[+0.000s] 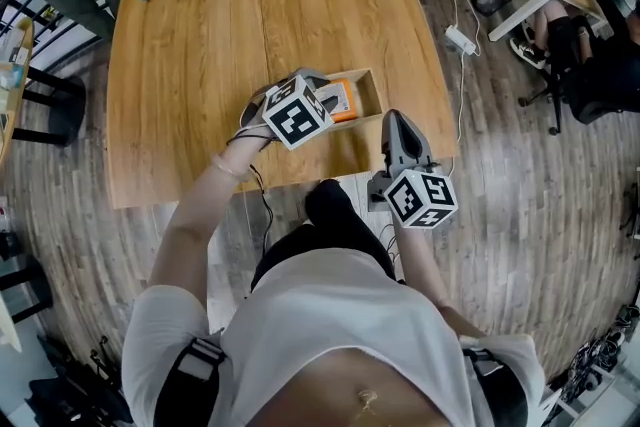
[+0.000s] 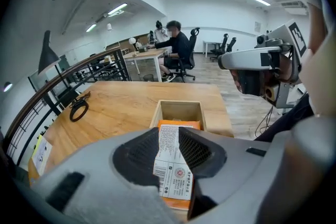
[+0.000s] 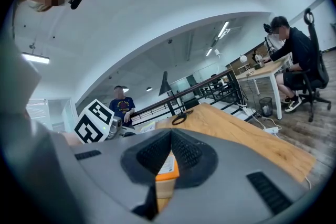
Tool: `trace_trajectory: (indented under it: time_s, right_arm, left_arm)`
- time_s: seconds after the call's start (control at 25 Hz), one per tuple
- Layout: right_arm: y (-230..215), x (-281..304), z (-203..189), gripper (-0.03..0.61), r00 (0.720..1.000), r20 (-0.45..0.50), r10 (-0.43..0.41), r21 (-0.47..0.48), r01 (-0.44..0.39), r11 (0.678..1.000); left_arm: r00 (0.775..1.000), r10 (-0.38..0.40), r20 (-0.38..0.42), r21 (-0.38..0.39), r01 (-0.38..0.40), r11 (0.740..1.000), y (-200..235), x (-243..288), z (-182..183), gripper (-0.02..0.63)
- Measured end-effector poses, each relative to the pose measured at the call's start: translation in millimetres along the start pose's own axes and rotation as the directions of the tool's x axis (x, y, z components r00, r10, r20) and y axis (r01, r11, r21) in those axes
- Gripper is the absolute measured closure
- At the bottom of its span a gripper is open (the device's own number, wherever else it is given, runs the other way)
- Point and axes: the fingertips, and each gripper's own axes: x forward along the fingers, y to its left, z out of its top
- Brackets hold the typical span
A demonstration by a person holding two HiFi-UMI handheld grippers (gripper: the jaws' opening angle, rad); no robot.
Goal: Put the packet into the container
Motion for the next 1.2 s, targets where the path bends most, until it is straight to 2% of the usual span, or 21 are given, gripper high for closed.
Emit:
trace_trajectory:
  time_s: [0.12, 0.24, 0.44, 0.56, 0.68, 0.84, 1.0, 1.08, 1.2]
  right_arm:
    - [5, 3, 0, 0.568, 1.000, 0.001, 0.012, -0.007, -0.012, 1.000]
    - [10, 7, 2, 0.568, 1.000, 0.002, 0.029, -0.019, -0.029, 0.999]
    - [20, 16, 6, 0.567, 0.998, 0.013, 0.055, -0.037, -0.055, 0.998]
    - [25, 19, 7, 0.567, 0.997, 0.014, 0.071, -0.048, -0.070, 0.996]
    - [32, 19, 6, 0.567, 0.996, 0.015, 0.083, -0.058, -0.082, 0.995]
    - [47, 16, 5, 0.568, 0.993, 0.020, 0.112, -0.080, -0.110, 0.991]
    - [61, 11, 3, 0.568, 0.990, 0.017, 0.142, -0.140, -0.138, 0.981]
    - [68, 9, 1, 0.568, 0.988, 0.017, 0.152, -0.160, -0.147, 0.976]
    - [79, 7, 0, 0.568, 0.986, 0.016, 0.168, -0.187, -0.162, 0.969]
  left_arm:
    - [0.996, 0.063, 0.057, -0.025, -0.062, 0.998, 5, -6, 2, 0.547]
    - [0.986, 0.122, 0.115, -0.047, -0.117, 0.992, 6, -15, 6, 0.583]
    - [0.949, 0.223, 0.223, -0.147, -0.193, 0.970, 4, -38, 15, 0.604]
    - [0.907, 0.311, 0.285, -0.214, -0.256, 0.943, 1, -58, 21, 0.604]
    - [0.850, 0.397, 0.345, -0.328, -0.287, 0.900, -2, -81, 22, 0.604]
    - [0.771, 0.488, 0.408, -0.460, -0.288, 0.840, -11, -106, 14, 0.604]
    - [0.692, 0.556, 0.461, -0.580, -0.239, 0.779, -21, -124, 11, 0.604]
    - [0.665, 0.580, 0.471, -0.604, -0.235, 0.761, -26, -132, 12, 0.604]
    - [0.638, 0.599, 0.484, -0.611, -0.244, 0.754, -32, -140, 12, 0.604]
